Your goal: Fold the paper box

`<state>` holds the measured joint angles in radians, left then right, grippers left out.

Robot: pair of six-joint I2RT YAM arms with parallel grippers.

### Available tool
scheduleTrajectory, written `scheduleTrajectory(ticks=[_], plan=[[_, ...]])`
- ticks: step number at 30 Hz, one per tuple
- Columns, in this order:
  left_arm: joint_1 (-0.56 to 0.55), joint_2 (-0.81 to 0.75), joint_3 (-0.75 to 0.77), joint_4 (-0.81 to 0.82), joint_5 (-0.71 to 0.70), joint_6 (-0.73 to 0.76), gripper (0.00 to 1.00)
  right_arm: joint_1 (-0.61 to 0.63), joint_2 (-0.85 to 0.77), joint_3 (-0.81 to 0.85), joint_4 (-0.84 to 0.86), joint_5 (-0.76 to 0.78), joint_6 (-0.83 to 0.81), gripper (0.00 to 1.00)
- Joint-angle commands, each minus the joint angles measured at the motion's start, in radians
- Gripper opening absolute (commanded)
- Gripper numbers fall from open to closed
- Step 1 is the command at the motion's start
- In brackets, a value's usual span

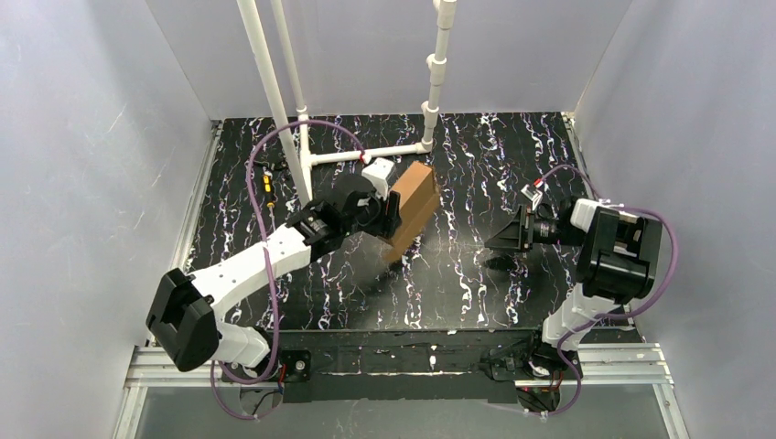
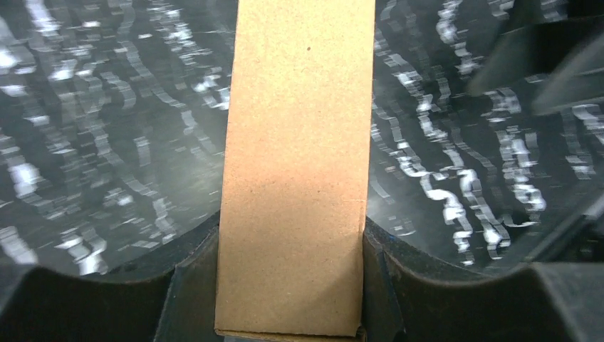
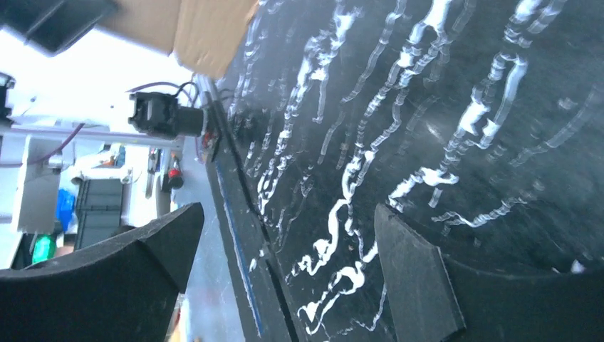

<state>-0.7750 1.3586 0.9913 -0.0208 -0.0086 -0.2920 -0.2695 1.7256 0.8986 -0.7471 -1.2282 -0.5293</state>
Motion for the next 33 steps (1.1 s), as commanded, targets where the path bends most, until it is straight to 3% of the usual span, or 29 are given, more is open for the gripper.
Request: scheduleTrajectory(ticks=[1,6,15,22,33], plan=[[0.001,-0.019,0.181,-0.418,-0.259,0.164,0.16,-0.007,0.125,0.133,-0.667,-0.111,-0.721,0.98],[-0.006,-0.026,0.203,-0.467,-0.322,0.232,0.15,0.009,0.146,0.172,-0.672,-0.076,-0.662,0.98],[-0.046,0.059,0.29,-0.556,-0.577,0.355,0.12,0.079,-0.021,0.179,-0.658,-0.098,-0.66,0.98],[-0.132,0.183,0.297,-0.496,-0.826,0.24,0.07,0.079,0.041,0.191,-0.671,-0.1,-0.652,0.98],[-0.286,0.485,0.379,-0.495,-1.117,0.131,0.13,0.079,0.051,0.188,-0.672,-0.104,-0.653,0.98]])
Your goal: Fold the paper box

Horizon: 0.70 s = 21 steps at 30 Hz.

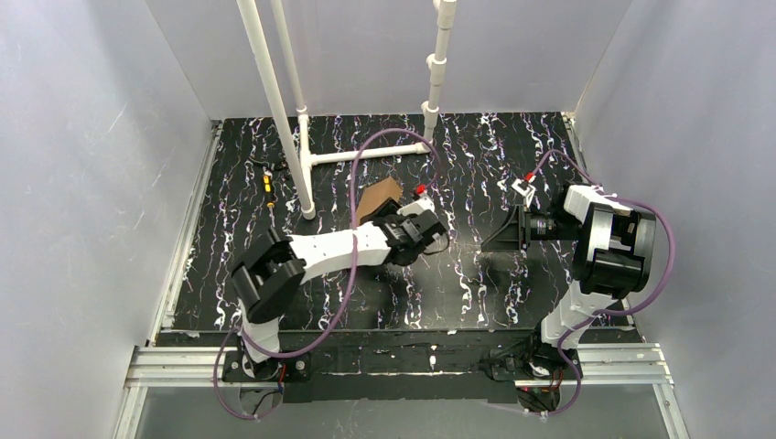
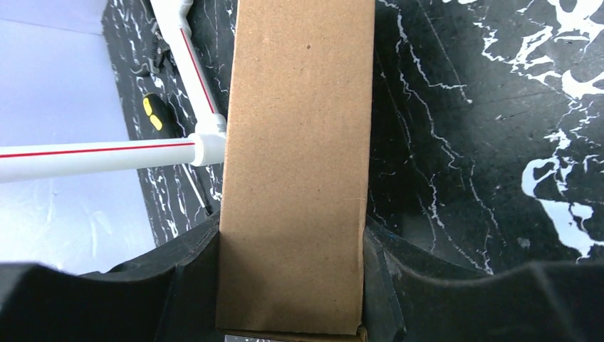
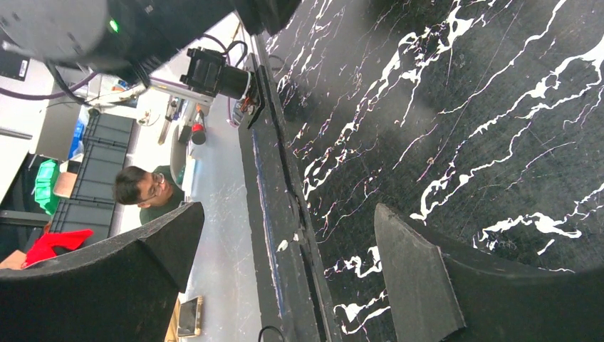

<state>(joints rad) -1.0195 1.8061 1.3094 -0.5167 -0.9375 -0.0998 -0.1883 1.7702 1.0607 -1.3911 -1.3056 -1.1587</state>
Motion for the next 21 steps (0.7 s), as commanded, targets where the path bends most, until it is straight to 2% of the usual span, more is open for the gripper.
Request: scheduleTrajectory(ticks=[1,10,17,21], plan=[[-0.052,0.06,0.07,0.001,-0.197,-0.065,0.16,-0.002,0.008,0.026,-0.029,-0.027,-0.024,0.98],[-0.077,0.125,0.079,-0.02,-0.061,-0.214,0.3,-0.001,0.012,0.024,-0.028,-0.023,-0.025,0.98],[-0.08,0.137,0.086,-0.069,0.036,-0.33,0.69,0.003,0.012,0.025,-0.028,-0.023,-0.024,0.98],[-0.08,0.119,0.097,-0.089,0.117,-0.36,0.78,0.003,0.011,0.025,-0.028,-0.024,-0.026,0.98]])
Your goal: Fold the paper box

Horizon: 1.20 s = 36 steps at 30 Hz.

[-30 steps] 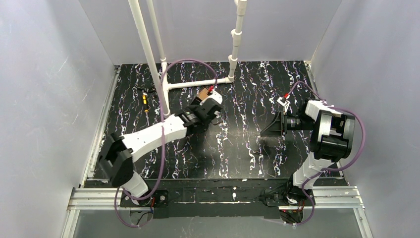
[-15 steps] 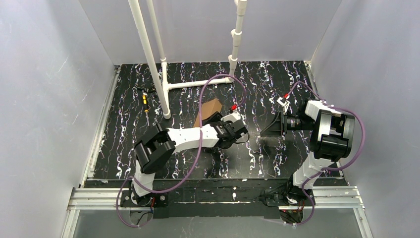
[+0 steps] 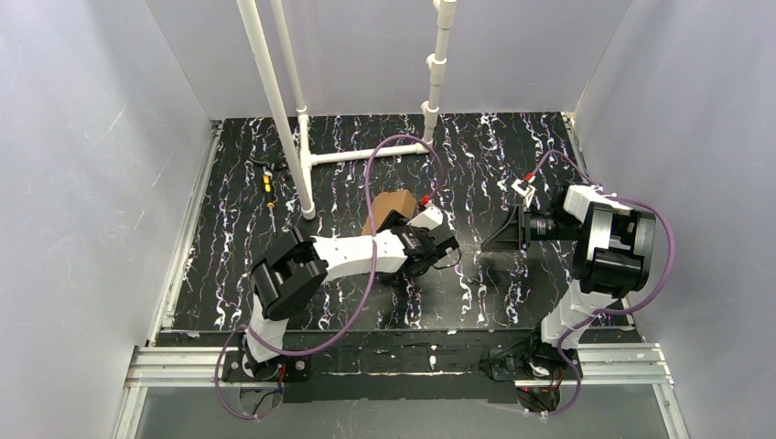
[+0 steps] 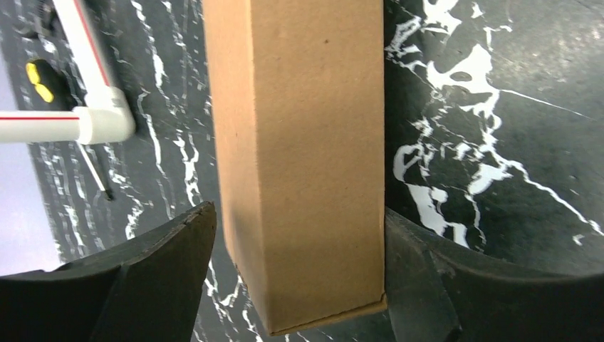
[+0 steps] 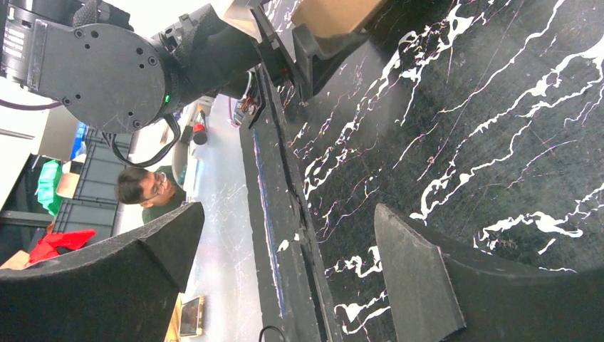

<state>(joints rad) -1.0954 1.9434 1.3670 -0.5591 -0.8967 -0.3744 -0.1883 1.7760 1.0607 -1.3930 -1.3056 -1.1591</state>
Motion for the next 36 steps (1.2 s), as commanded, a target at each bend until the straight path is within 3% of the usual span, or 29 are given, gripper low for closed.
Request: scheduleTrajectory(ticks=[1,9,14,22,25,27,29,32,34,36], plan=[[-0.004,-0.025,0.045,-0.052,0.099,-0.087,0.8,0.002,0.006,0.027,-0.026,-0.023,-0.025,0.98],[-0.003,-0.186,0.008,-0.017,0.355,-0.029,0.98,0.003,-0.006,0.025,-0.026,-0.015,-0.029,0.98],[0.02,-0.414,-0.134,0.141,0.627,0.069,0.98,0.004,-0.02,0.037,-0.026,0.0,-0.029,0.98],[0.288,-0.718,-0.446,0.304,0.982,-0.063,0.98,0.041,-0.058,0.195,-0.02,0.08,0.025,0.98],[0.381,-0.793,-0.527,0.368,1.063,-0.096,0.98,0.094,-0.109,0.283,0.208,0.214,0.313,0.98],[0.421,-0.812,-0.556,0.375,1.059,-0.122,0.91,0.211,-0.19,0.257,0.518,0.542,0.593,0.98],[0.472,-0.812,-0.581,0.375,1.044,-0.154,0.78,0.321,-0.266,0.201,0.725,0.781,0.676,0.98],[0.557,-0.773,-0.616,0.407,1.055,-0.203,0.52,0.379,-0.337,0.109,0.936,0.824,0.759,0.98],[0.585,-0.726,-0.614,0.431,1.068,-0.213,0.36,0.388,-0.356,0.045,1.052,0.766,0.82,0.98],[0.591,-0.669,-0.59,0.443,1.059,-0.207,0.32,0.392,-0.346,0.012,1.084,0.691,0.828,0.98]])
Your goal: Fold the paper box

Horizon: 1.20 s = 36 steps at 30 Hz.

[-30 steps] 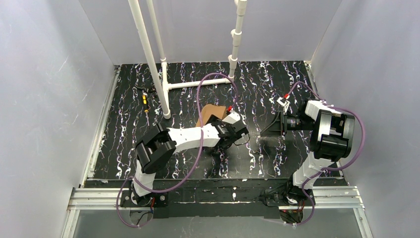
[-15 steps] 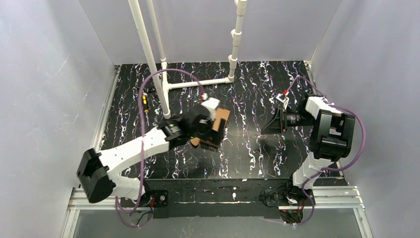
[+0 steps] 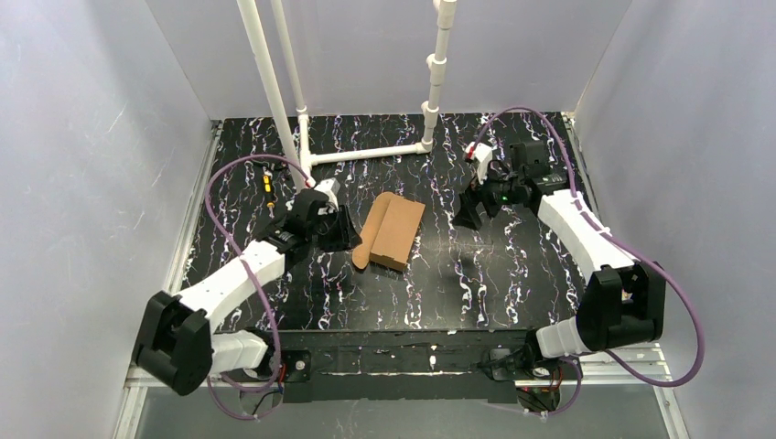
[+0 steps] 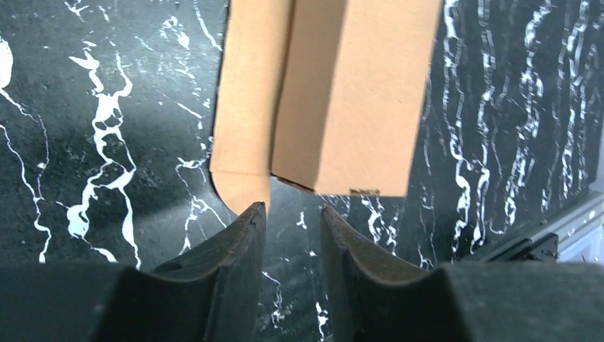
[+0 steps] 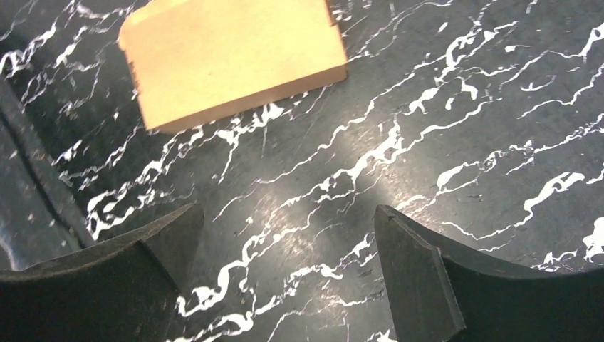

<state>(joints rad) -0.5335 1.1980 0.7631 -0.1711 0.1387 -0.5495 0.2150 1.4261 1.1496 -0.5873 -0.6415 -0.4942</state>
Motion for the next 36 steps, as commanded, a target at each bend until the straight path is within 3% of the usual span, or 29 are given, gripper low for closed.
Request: scheduleTrajectory(ticks=[1,5,11,19,26,32,36], plan=[[0.029,0.112,0.04,0.053,0.015,-0.024,0.29,-0.009,0.01,-0.089,0.285,0.01,0.173,0.98],[0.029,0.241,0.106,0.046,-0.026,-0.009,0.23,0.004,-0.013,-0.167,0.346,0.02,0.208,0.89],[0.014,0.371,0.145,0.098,0.061,-0.05,0.17,0.004,-0.054,-0.235,0.403,0.035,0.247,0.76],[-0.126,0.424,0.118,0.188,0.072,-0.137,0.17,0.006,-0.049,-0.235,0.398,0.051,0.255,0.67],[-0.3,0.548,0.235,0.227,0.003,-0.227,0.17,0.004,-0.082,-0.251,0.378,0.085,0.227,0.67],[-0.372,0.69,0.407,0.243,0.02,-0.248,0.18,-0.007,-0.111,-0.244,0.334,0.046,0.161,0.7],[-0.39,0.633,0.378,0.247,-0.022,-0.217,0.18,-0.017,-0.108,-0.234,0.295,0.007,0.118,0.77]])
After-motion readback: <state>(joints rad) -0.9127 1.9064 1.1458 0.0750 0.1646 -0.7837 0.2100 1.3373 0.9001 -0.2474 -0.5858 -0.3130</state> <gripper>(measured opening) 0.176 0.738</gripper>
